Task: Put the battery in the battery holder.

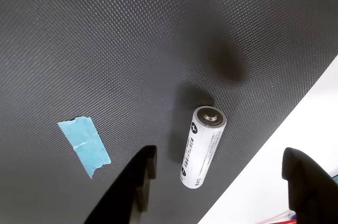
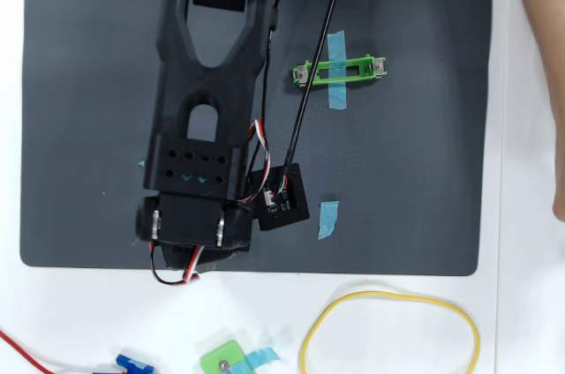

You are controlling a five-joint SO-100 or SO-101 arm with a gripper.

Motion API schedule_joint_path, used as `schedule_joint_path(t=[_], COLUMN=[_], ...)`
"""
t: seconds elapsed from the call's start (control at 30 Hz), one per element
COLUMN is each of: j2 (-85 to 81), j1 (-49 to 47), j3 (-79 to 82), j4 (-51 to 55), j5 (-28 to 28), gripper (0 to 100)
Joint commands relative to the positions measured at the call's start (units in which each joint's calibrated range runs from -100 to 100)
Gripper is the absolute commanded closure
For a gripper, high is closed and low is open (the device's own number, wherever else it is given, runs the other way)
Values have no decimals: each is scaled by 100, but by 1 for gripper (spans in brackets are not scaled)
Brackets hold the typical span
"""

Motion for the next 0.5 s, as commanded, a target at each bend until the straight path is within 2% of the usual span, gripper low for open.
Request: schedule_joint_path(t=[0.0, 0.47], j2=[-66, 403], j1=[186, 518], j3=[-296, -313], j4=[-43, -436], j5=[14, 82], gripper=[75, 75])
